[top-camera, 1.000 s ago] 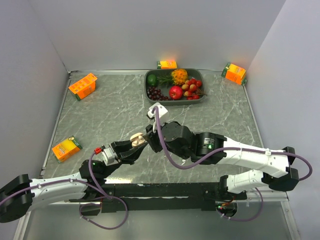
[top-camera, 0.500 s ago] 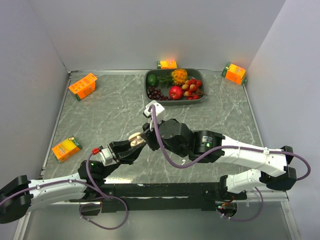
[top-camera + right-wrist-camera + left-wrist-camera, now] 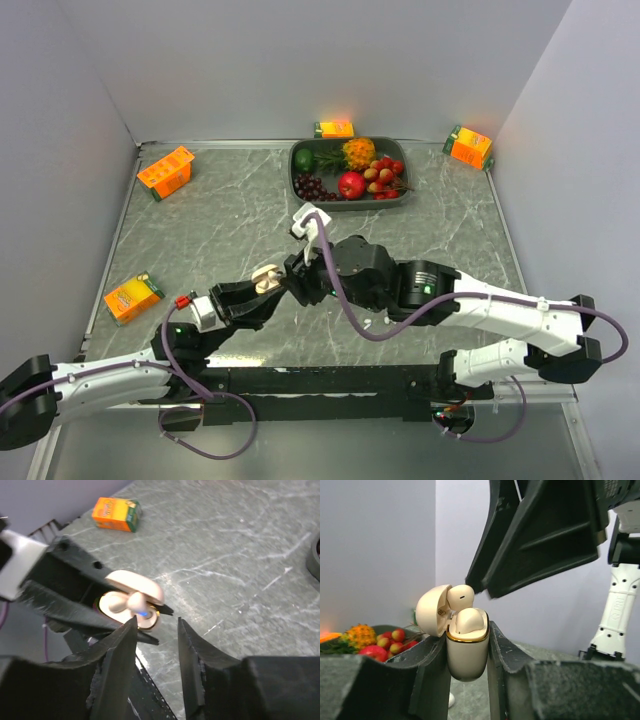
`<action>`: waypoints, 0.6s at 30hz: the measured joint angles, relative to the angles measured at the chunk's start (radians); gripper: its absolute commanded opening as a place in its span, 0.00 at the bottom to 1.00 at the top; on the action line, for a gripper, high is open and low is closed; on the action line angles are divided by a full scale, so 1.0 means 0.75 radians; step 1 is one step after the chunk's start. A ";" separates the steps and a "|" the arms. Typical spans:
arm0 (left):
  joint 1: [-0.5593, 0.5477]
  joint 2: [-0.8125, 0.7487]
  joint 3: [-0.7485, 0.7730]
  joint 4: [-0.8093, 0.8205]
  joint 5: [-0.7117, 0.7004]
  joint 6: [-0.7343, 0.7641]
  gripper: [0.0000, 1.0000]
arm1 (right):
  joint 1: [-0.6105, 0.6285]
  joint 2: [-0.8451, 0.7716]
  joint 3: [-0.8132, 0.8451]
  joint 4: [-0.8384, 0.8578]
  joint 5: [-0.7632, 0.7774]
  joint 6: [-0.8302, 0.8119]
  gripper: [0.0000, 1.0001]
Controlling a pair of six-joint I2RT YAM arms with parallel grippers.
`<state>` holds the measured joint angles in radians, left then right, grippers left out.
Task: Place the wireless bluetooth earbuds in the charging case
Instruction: Adjust the earbud with the charging case.
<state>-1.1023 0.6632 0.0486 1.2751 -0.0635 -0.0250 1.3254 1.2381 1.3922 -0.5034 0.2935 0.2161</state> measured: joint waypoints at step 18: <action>0.149 -0.094 0.000 -0.149 0.349 -0.401 0.01 | -0.014 -0.090 0.149 -0.115 -0.278 -0.034 0.53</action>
<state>-0.9909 0.5930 0.0486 1.1633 0.1986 -0.3260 1.3148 1.1709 1.5036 -0.5900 0.0849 0.1909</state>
